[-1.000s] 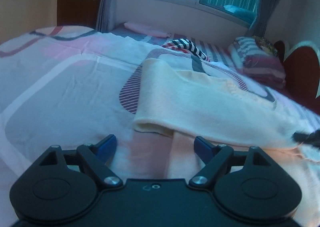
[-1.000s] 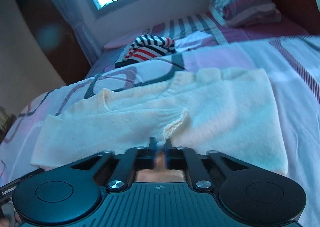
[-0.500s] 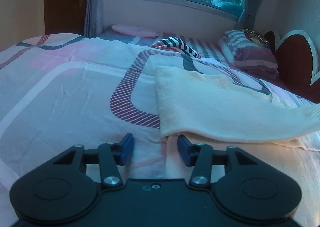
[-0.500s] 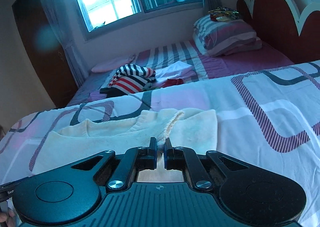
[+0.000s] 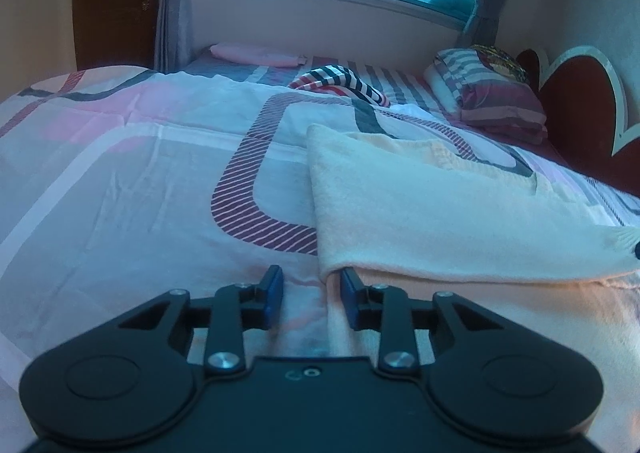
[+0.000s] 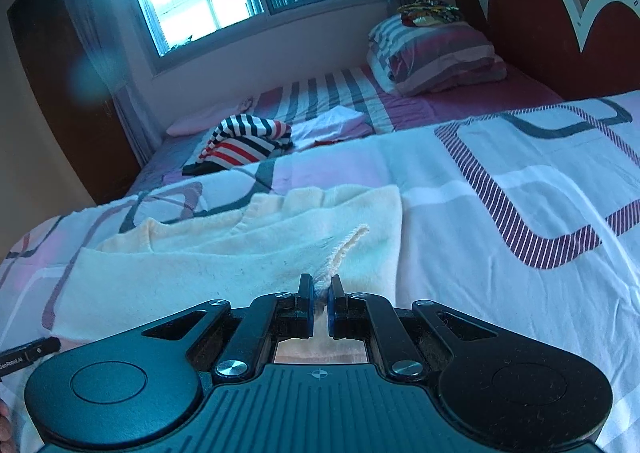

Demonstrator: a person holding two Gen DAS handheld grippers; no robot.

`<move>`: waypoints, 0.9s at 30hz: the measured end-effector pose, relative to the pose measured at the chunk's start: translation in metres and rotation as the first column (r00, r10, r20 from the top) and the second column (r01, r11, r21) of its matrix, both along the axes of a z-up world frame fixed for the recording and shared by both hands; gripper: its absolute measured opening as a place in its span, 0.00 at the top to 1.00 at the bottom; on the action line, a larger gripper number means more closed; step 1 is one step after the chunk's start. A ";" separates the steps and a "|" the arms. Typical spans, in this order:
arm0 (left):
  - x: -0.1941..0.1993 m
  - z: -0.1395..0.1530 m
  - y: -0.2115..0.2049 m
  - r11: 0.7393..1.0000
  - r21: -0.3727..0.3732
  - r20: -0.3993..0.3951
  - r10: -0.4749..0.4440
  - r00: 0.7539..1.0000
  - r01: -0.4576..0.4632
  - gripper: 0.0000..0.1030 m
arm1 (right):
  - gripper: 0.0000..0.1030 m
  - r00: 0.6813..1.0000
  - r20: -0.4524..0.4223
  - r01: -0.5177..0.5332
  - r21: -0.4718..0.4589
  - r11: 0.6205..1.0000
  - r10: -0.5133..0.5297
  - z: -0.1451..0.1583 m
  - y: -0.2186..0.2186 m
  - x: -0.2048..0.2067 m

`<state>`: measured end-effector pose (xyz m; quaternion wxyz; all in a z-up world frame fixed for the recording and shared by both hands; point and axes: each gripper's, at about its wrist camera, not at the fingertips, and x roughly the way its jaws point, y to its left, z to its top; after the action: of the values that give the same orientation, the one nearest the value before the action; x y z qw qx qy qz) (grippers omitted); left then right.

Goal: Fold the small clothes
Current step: 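Fold the held side over the first fold and open the right gripper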

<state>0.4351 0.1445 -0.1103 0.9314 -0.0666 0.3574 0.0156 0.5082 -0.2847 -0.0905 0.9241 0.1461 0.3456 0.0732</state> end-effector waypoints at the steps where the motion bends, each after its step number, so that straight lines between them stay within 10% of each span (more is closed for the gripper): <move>1: 0.001 0.000 0.000 1.000 0.003 -0.004 -0.004 1.000 0.004 0.68 | 0.94 1.000 -0.008 0.002 -0.011 1.000 -0.003 -0.005 0.000 0.003; 7: -0.018 0.023 0.005 0.999 -0.035 0.107 -0.009 0.994 0.013 0.49 | 0.82 0.993 0.022 0.115 -0.032 0.993 -0.115 -0.006 -0.014 -0.008; 27: 0.109 0.024 -0.029 0.988 -0.016 0.088 -0.152 0.984 0.154 0.42 | 0.82 0.996 0.045 -0.069 -0.124 0.990 0.076 -0.012 0.051 0.050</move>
<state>0.5440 0.1159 -0.0862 0.9436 -0.0502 0.3210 -0.0632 0.5587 -0.2334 -0.1025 0.9363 0.0747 0.3313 0.0891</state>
